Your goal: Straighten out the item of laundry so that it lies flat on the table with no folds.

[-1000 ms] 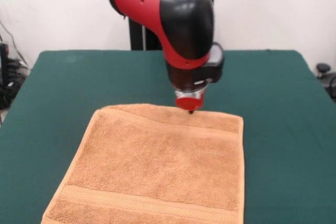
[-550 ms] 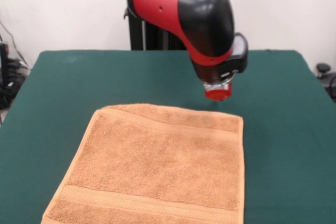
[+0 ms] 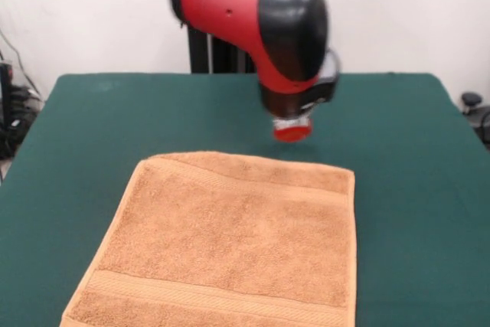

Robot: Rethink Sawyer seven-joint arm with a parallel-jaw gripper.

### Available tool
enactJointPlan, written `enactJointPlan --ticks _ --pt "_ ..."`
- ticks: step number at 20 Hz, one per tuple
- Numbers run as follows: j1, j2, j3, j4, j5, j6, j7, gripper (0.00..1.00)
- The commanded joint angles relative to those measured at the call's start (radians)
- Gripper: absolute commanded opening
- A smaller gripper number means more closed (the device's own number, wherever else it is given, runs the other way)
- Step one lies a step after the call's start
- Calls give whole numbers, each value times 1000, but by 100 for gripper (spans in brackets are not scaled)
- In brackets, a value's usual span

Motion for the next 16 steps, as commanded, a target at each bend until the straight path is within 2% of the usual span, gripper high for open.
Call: enactJointPlan --ticks 1,2,6,9,16 --pt "-219 48 62 -254 -387 -131 -536 0" --pt "-236 41 74 -292 -448 -106 -564 0" --pt "-293 13 145 -408 -597 45 -641 0" --pt "-324 8 186 -433 -644 79 -647 0" --pt "-349 19 215 -409 -666 11 -597 0"
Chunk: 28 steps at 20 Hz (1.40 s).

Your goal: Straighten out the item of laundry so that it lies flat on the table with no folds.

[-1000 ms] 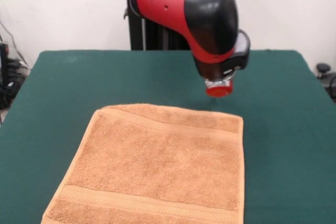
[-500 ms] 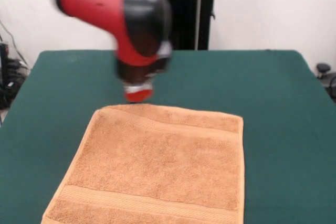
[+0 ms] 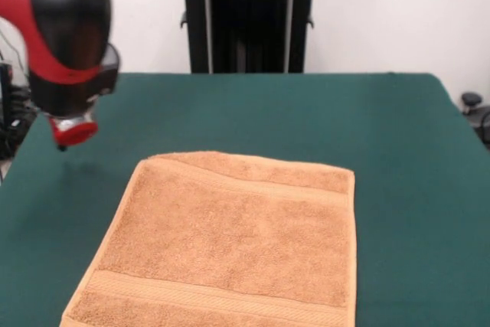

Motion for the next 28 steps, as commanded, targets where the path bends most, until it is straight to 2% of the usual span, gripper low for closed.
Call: enactJointPlan --ticks 1,6,7,12,17,21,25,28 --pt "36 36 190 -57 -57 39 -233 0" --pt "43 41 209 -92 13 169 -160 0" --pt "38 39 225 -92 32 161 -137 0" --pt "33 58 254 -108 149 271 27 0" --pt "53 57 247 -115 226 347 122 0" --pt "58 32 252 5 337 255 243 0" --pt "42 31 251 72 373 156 184 0" --pt "50 38 248 79 404 146 176 0"
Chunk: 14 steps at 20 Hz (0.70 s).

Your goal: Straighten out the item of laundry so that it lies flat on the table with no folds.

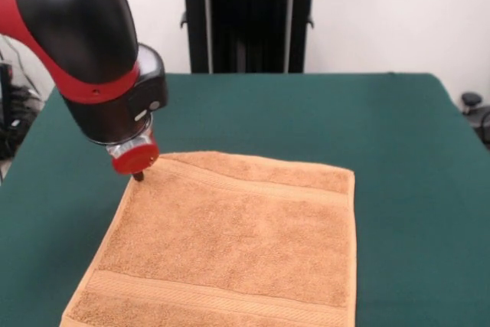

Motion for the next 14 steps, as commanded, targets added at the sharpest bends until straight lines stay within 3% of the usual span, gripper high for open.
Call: enactJointPlan --ticks 1,5,14 --pt "41 36 104 149 103 -69 193 0" --pt "34 56 140 187 129 -174 151 0" --pt "10 271 183 148 41 -717 135 0"
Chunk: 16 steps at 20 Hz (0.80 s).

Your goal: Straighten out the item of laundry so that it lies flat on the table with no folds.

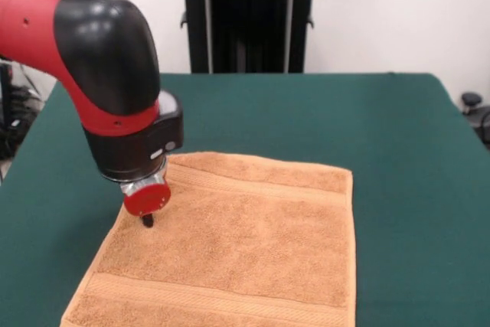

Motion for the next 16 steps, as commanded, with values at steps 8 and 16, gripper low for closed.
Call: enactJointPlan --ticks 8,16 --pt "-89 331 209 30 -246 -706 -35 0" --pt "-333 384 492 -60 -635 -726 -310 0"
